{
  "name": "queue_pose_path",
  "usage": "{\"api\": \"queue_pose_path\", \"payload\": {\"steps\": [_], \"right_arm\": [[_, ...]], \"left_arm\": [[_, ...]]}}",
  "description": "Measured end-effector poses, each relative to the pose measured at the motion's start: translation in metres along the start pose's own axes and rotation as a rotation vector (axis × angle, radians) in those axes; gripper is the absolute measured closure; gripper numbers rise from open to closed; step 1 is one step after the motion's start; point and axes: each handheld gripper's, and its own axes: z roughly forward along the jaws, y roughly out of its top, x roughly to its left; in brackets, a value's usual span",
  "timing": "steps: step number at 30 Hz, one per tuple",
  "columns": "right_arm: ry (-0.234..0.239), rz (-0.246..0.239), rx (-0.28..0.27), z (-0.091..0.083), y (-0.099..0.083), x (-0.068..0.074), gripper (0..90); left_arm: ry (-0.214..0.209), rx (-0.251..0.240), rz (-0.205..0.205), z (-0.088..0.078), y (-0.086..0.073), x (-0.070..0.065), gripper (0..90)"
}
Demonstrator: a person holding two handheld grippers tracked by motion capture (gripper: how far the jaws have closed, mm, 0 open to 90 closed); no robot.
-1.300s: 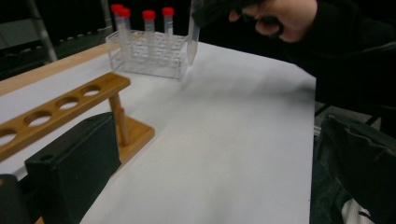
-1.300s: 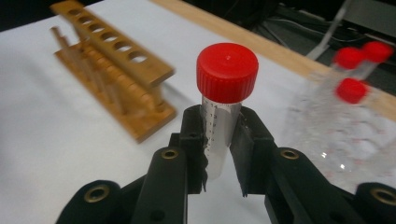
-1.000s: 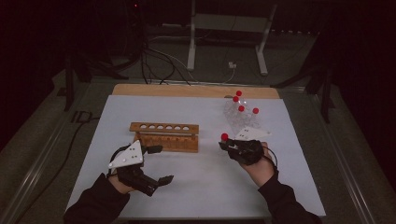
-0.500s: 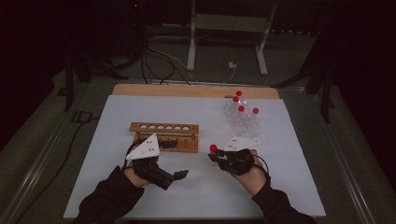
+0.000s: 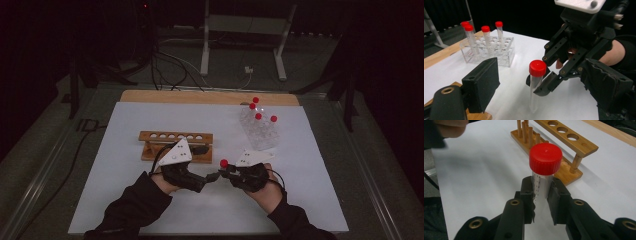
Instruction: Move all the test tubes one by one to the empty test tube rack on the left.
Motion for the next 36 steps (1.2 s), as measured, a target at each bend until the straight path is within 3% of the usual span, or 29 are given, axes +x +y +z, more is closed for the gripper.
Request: {"api": "queue_pose_path", "payload": {"steps": [5, 15, 22, 26, 36], "right_arm": [[0.004, -0.006, 0.002, 0.000, 0.000, 0.001, 75.3], [0.016, -0.008, 0.001, 0.000, 0.000, 0.003, 75.3], [0.017, -0.007, 0.000, 0.000, 0.000, 0.003, 75.3], [0.016, -0.008, 0.002, -0.001, 0.000, 0.003, 75.3], [0.019, -0.001, -0.015, -0.002, -0.001, 0.001, 74.6]], "left_arm": [[0.008, 0.014, 0.008, 0.009, -0.002, 0.000, 21.2], [0.019, 0.021, 0.020, 0.021, -0.006, 0.001, 45.3], [-0.003, 0.035, 0.030, 0.031, -0.008, -0.001, 57.0], [-0.013, 0.047, 0.038, 0.034, -0.008, -0.002, 68.8], [-0.012, 0.045, 0.040, 0.034, -0.006, -0.001, 71.7]]}}
